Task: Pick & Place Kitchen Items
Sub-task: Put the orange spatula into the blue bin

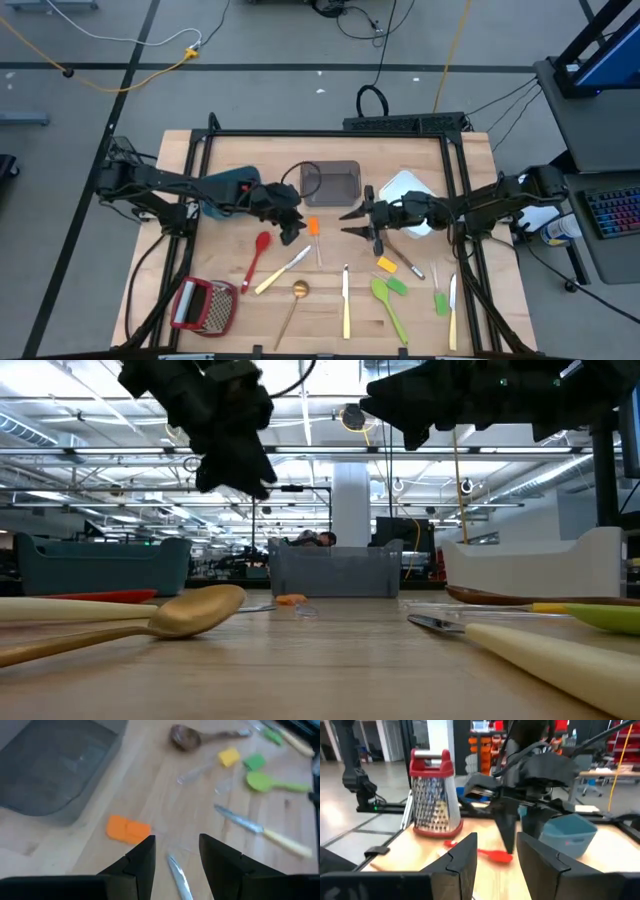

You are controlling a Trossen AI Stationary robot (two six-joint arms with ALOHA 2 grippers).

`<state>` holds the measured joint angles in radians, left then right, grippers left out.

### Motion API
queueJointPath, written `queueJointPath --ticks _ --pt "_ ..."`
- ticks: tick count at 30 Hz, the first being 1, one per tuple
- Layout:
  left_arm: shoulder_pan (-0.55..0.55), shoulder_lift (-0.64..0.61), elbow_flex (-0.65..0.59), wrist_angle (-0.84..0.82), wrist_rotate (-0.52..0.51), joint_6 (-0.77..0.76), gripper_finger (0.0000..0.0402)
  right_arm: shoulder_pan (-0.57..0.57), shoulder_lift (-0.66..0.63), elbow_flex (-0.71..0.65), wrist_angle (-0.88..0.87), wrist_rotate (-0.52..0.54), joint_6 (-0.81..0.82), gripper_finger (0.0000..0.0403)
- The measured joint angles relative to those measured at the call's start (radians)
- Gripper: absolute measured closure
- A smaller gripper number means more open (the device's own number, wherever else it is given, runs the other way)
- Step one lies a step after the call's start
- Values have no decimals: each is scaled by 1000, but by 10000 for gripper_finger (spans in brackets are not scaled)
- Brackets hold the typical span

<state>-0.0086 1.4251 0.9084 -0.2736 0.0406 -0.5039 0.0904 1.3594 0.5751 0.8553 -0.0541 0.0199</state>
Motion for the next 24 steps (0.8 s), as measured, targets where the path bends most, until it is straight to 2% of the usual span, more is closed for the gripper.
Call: queueJointPath --ticks 5,11,16,22,24 --pt "-6 74 -2 26 1 -93 247 35 0 0 -94 -1 -57 251" --pt "-4 206 -3 178 3 -191 247 51 0 0 -173 6 -44 201" --pt "19 282 0 258 1 -249 244 49 0 -1 -219 5 -63 181" --pt "39 340 -3 248 -1 -346 205 48 0 -1 -249 5 -133 182" --pt "43 352 -1 232 -33 -368 188 48 0 -1 -257 5 -140 183"
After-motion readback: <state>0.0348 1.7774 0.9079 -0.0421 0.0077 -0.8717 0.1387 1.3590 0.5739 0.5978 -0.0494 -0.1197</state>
